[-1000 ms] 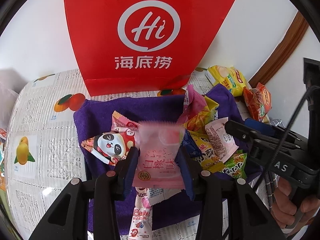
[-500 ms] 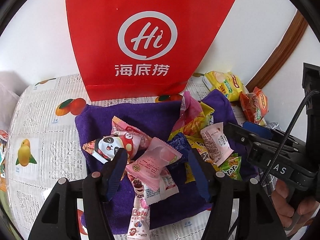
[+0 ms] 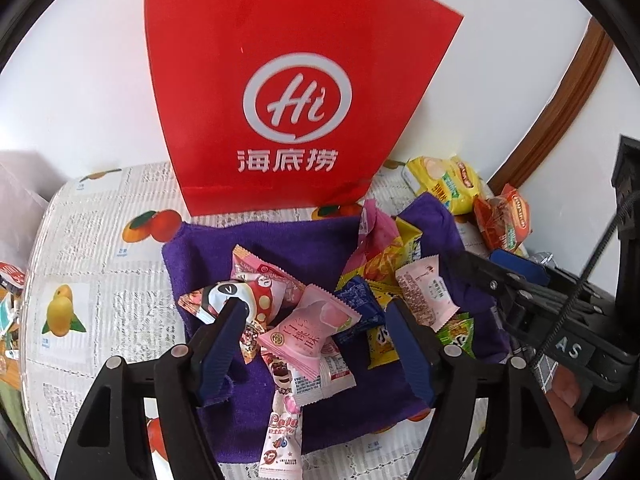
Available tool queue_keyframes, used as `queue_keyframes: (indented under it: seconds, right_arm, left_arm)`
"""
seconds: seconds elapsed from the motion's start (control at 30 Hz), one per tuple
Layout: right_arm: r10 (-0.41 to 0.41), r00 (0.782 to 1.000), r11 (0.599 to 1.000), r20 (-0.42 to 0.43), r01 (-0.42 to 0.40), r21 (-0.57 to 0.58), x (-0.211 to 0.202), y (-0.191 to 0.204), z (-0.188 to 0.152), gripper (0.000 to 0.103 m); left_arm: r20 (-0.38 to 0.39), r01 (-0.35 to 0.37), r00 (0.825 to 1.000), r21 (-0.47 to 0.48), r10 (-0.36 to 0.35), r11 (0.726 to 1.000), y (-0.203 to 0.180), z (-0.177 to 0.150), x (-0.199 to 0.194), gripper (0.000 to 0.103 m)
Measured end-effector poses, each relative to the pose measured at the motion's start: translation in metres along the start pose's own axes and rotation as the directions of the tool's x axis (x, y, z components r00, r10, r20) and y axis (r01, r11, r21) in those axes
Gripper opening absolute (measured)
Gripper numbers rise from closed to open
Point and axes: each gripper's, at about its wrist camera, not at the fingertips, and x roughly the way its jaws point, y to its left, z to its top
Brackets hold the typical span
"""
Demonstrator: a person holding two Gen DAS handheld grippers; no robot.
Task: Organize snacks
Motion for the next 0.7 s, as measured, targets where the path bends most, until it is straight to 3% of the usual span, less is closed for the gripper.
queue_keyframes:
  seconds: [0.17, 0.23, 0.33, 0.43, 0.53, 0.7]
  right_arm:
    - [0.008, 0.999, 1.000, 0.048, -0.008, 0.011, -0.034, 0.003, -0.012, 0.060]
    - [-0.012, 0.996, 1.000, 0.087, 0.011, 0.009, -0.055, 0.005, -0.020, 0.071]
    - [-0.043, 0.991, 0.999, 0.128, 0.042, 0.012, -0.086, 0.004, -0.033, 0.073]
    - [-0.065, 0.986, 0.998, 0.153, 0.061, 0.032, -0.117, -0.001, -0.049, 0.074]
    - [-0.110, 0.978, 0.994, 0.177, 0.106, 0.036, -0.143, -0.001, -0.068, 0.085]
    - [-0.149, 0.968, 0.988, 0.200, 0.151, 0.002, -0.175, 0.009, -0.105, 0.086]
  left_arm:
    - [0.044, 0.005, 0.999, 0.007, -0.005, 1.000, -0.003, 0.000, -0.021, 0.080]
    - [0.056, 0.010, 0.998, 0.016, -0.011, 1.000, -0.007, -0.001, -0.031, 0.082]
    - [0.095, 0.003, 0.995, 0.045, -0.007, 0.999, -0.018, -0.005, -0.050, 0.085]
    - [0.124, -0.007, 0.992, 0.056, 0.000, 0.998, -0.029, -0.019, -0.071, 0.088]
    - [0.113, 0.020, 0.993, 0.055, -0.026, 0.998, -0.036, -0.036, -0.087, 0.089]
    - [0.138, 0.009, 0.990, 0.086, -0.021, 0.996, -0.051, -0.072, -0.122, 0.091]
